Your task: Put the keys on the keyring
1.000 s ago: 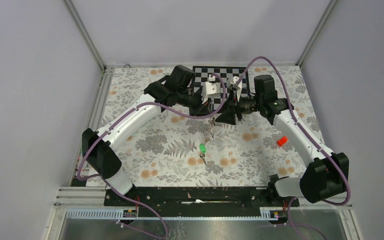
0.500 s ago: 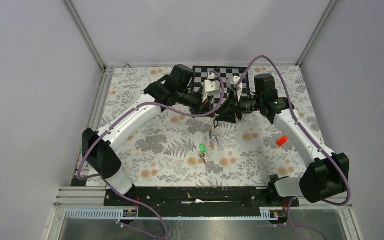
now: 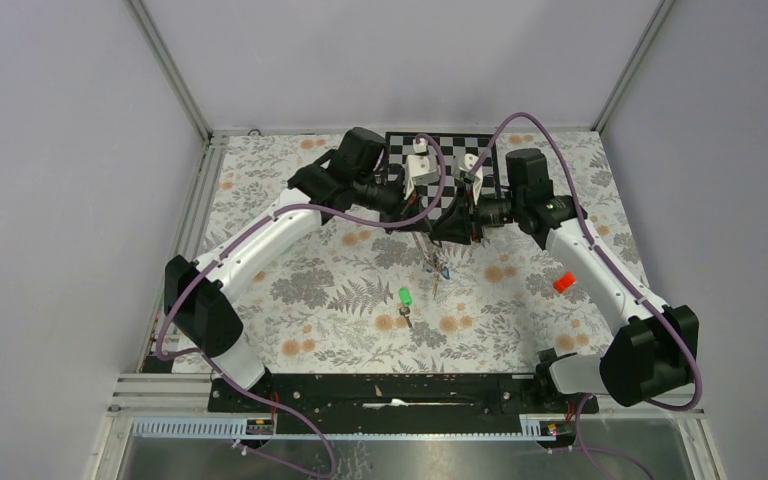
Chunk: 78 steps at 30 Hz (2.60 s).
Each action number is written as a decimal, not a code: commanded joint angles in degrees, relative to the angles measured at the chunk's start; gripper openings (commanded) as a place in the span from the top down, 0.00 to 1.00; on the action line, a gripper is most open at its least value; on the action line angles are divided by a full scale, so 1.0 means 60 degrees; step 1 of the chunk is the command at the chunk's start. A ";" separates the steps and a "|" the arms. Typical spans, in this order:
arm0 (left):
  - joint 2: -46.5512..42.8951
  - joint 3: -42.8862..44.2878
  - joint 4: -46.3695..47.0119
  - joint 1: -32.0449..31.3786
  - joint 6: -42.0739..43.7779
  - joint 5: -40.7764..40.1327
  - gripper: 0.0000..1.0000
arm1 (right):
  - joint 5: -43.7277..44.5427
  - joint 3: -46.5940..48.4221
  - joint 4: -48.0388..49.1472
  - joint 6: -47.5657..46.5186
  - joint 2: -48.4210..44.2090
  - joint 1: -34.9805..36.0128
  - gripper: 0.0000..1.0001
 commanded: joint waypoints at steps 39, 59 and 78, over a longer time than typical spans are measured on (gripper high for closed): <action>-0.0241 -0.0744 0.1406 0.0839 -0.0441 0.2128 0.81 | 0.0928 0.0024 0.0344 0.0228 -0.0172 0.0124 1.00; -0.0265 -0.1298 0.0399 0.0823 0.3049 0.2052 0.58 | 0.4404 0.1479 -0.2781 -0.0883 -0.0032 0.0975 1.00; -0.0705 -0.3939 -0.0041 0.0691 0.3308 -0.0579 0.46 | 0.5270 -0.0376 -0.1993 -0.0624 -0.1348 0.0015 1.00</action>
